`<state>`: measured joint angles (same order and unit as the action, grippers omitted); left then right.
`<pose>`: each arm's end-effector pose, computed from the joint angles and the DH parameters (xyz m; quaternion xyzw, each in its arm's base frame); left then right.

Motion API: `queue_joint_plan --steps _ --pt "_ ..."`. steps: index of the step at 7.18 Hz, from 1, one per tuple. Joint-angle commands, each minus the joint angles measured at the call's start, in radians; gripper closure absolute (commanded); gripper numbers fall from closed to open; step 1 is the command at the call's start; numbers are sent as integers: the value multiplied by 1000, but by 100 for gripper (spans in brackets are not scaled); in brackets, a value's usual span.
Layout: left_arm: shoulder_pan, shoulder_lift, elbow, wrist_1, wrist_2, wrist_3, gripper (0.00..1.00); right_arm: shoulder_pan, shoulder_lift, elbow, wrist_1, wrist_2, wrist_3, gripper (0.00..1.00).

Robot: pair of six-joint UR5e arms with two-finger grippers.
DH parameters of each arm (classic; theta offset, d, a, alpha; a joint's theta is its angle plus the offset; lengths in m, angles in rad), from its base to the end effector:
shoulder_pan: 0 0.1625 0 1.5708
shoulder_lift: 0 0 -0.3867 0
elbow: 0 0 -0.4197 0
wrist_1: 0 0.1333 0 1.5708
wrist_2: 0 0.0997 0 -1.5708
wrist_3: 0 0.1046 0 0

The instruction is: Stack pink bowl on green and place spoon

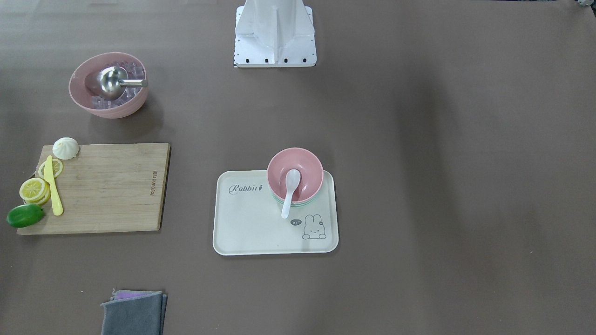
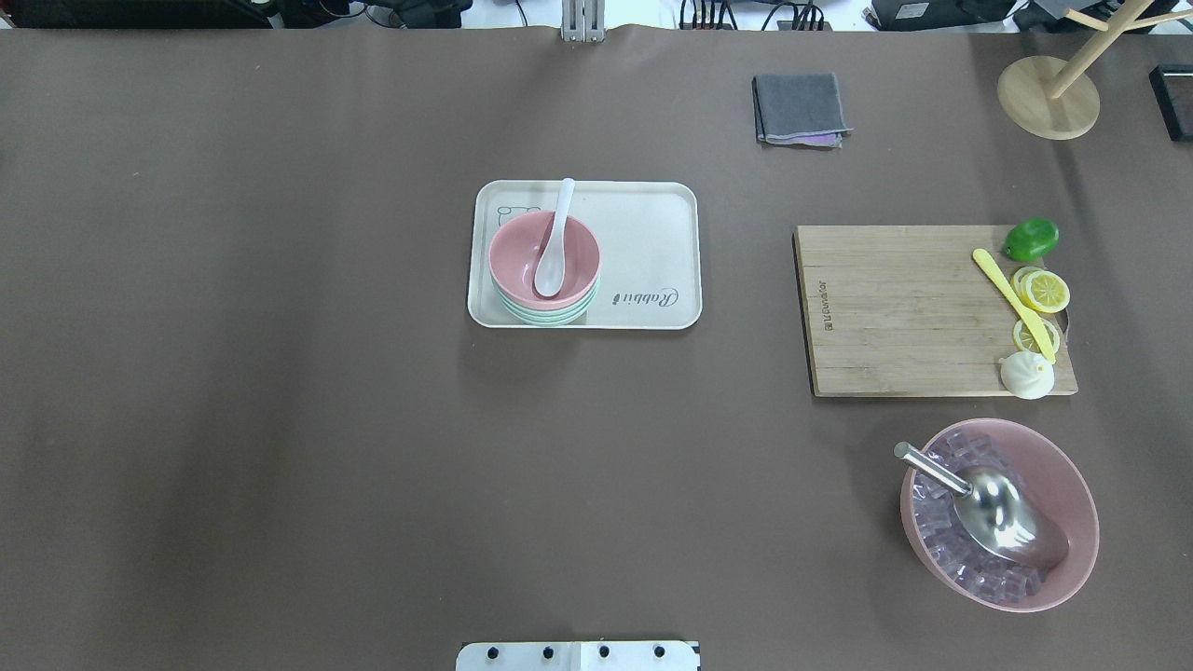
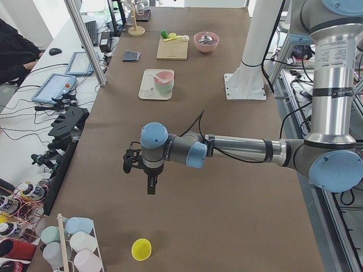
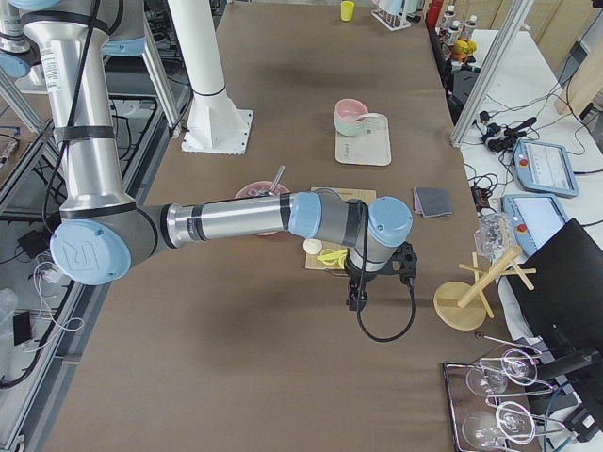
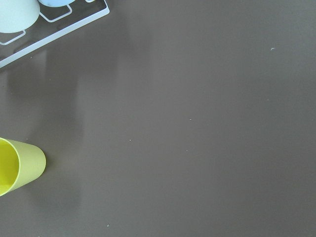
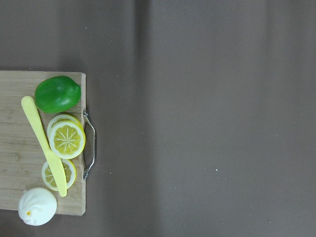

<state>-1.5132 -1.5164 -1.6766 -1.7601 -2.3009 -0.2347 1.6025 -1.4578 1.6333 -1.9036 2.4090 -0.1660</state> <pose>-0.0339 -0.5163 0.5790 0.0593 0.3670 -0.0393 0.9275 0.0728 -0.5423 0.5582 -0.0314 -0.4108 -0.0292 0.9107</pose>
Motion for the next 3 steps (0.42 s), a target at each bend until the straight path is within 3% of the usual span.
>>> queue_joint_plan --steps 1,3 --pt "-5 13 -6 -1 -2 0 2 4 -38 55 0 -2 3 0" --pt "-7 13 -3 -1 -2 0 2 4 -91 167 -5 -7 55 0"
